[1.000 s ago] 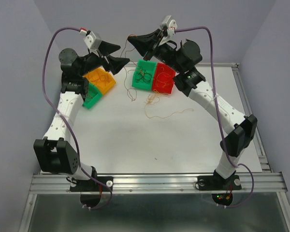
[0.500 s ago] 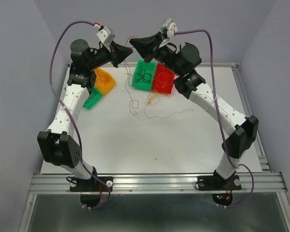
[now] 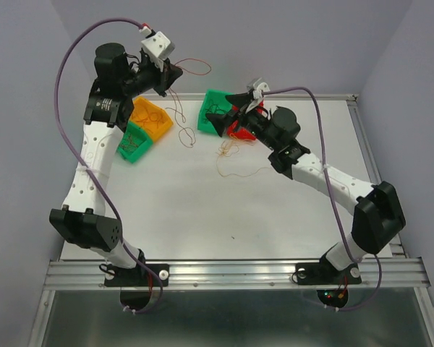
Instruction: Untangle the cables
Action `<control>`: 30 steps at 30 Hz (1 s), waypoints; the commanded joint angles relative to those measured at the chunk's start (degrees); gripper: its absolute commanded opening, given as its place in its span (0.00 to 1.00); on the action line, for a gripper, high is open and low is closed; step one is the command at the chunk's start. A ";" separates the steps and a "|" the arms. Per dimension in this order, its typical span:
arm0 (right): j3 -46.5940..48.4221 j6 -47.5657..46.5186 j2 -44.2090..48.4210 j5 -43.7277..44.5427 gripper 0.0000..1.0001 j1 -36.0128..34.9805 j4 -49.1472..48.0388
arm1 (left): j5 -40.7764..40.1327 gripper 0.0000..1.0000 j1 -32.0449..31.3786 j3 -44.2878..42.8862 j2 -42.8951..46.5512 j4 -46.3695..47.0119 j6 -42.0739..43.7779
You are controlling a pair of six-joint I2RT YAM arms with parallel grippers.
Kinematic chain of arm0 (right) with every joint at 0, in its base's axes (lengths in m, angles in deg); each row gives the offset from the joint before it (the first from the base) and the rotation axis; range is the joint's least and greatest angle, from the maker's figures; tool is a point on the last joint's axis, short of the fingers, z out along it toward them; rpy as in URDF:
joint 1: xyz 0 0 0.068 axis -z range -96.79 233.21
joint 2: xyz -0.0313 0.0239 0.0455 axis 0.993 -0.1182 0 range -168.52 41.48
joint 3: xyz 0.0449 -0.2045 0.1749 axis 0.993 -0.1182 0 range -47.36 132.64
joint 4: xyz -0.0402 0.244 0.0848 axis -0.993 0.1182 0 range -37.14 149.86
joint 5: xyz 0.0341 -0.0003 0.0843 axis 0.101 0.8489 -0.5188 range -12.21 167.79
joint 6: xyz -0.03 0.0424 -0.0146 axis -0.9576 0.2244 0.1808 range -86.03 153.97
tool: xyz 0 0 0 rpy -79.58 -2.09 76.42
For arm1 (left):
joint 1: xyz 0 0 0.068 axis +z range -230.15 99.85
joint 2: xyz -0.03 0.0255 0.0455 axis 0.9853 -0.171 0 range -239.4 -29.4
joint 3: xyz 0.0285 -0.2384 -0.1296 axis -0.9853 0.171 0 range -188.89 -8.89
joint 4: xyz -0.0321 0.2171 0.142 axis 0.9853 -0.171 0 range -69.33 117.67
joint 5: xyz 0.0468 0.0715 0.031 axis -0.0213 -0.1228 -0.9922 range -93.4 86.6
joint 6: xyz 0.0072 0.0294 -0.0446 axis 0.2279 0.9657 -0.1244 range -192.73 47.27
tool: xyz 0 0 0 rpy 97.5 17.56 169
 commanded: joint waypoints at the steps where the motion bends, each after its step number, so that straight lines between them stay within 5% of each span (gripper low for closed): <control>1: -6.76 0.19 0.36 -12.82 1.00 0.49 -10.85 | -4.06 0.00 -0.37 -3.34 1.98 -5.73 4.46; 13: -5.46 1.42 -15.89 -35.60 0.97 0.41 -25.81 | -7.85 0.00 -3.71 -7.29 2.77 -6.88 3.32; 26: 0.25 2.12 -24.34 -36.06 0.94 -0.82 -32.57 | -6.35 0.00 -4.86 -10.90 3.74 -7.41 0.50; 30: 1.84 3.00 -25.57 -36.94 0.80 -1.35 -32.93 | -6.35 0.00 -4.94 -11.69 3.65 -7.41 -0.11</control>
